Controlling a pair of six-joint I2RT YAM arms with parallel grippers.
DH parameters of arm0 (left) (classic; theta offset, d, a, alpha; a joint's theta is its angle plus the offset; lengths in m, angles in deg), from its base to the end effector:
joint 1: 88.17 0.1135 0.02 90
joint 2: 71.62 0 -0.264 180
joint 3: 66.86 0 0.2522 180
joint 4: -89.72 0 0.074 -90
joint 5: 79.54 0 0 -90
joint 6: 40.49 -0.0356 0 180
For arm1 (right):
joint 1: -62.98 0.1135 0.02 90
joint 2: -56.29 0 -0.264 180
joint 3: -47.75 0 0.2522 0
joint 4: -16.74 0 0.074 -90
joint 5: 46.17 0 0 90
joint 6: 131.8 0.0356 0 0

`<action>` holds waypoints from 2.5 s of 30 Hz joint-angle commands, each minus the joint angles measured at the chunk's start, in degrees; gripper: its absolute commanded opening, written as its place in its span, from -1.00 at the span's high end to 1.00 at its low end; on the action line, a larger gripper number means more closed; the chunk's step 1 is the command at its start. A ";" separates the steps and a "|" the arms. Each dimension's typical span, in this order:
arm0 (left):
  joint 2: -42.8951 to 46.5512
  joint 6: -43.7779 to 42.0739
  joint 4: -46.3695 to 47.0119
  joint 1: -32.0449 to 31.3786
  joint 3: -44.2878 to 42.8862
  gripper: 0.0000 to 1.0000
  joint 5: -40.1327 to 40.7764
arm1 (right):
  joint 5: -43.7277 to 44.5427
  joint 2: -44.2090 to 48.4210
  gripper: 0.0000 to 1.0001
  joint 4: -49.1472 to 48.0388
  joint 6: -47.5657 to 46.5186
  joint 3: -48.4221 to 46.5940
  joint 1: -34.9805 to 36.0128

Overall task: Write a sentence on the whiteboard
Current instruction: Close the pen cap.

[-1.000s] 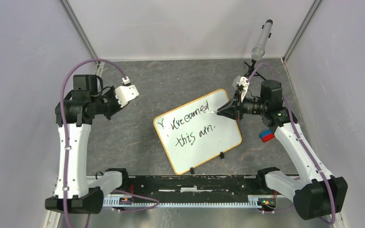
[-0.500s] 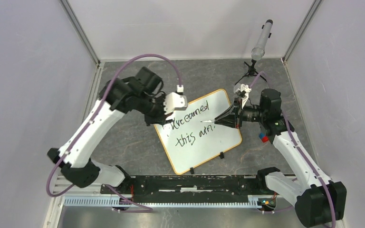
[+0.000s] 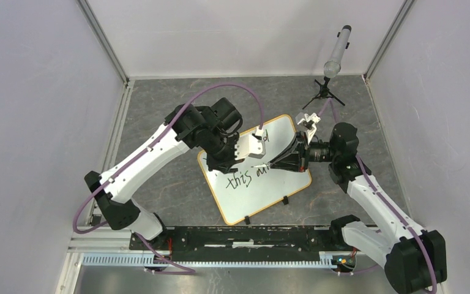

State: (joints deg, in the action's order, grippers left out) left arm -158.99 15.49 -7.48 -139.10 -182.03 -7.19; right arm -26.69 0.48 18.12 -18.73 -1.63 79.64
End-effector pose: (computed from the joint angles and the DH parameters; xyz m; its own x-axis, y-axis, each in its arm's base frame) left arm 0.1611 -0.2156 0.3938 -0.0375 0.8920 -0.4504 0.9990 0.0226 -0.0384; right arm 0.1890 0.0916 0.2920 -0.5079 -0.0156 -0.8613 -0.8602 0.0628 0.5061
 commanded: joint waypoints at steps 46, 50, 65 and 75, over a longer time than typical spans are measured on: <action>-1.08 -2.55 0.33 -3.02 -2.88 0.95 -4.33 | -0.54 -1.28 1.00 -13.98 10.77 1.24 4.12; 0.25 -2.58 0.25 -3.01 0.11 0.95 -3.06 | -0.55 -1.20 1.00 -11.81 9.09 0.57 4.12; -2.06 -1.99 0.24 -3.12 -2.91 0.95 -4.70 | 0.12 -1.76 1.00 -8.15 6.42 -0.77 6.05; -2.61 -2.04 0.25 -3.46 -2.79 0.95 -4.60 | 0.20 -1.85 1.00 -6.48 5.31 -1.52 6.49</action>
State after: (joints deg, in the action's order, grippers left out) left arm -161.11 15.12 -7.11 -141.95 -182.99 -10.69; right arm -26.64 -1.49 11.89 -11.93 -0.27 85.87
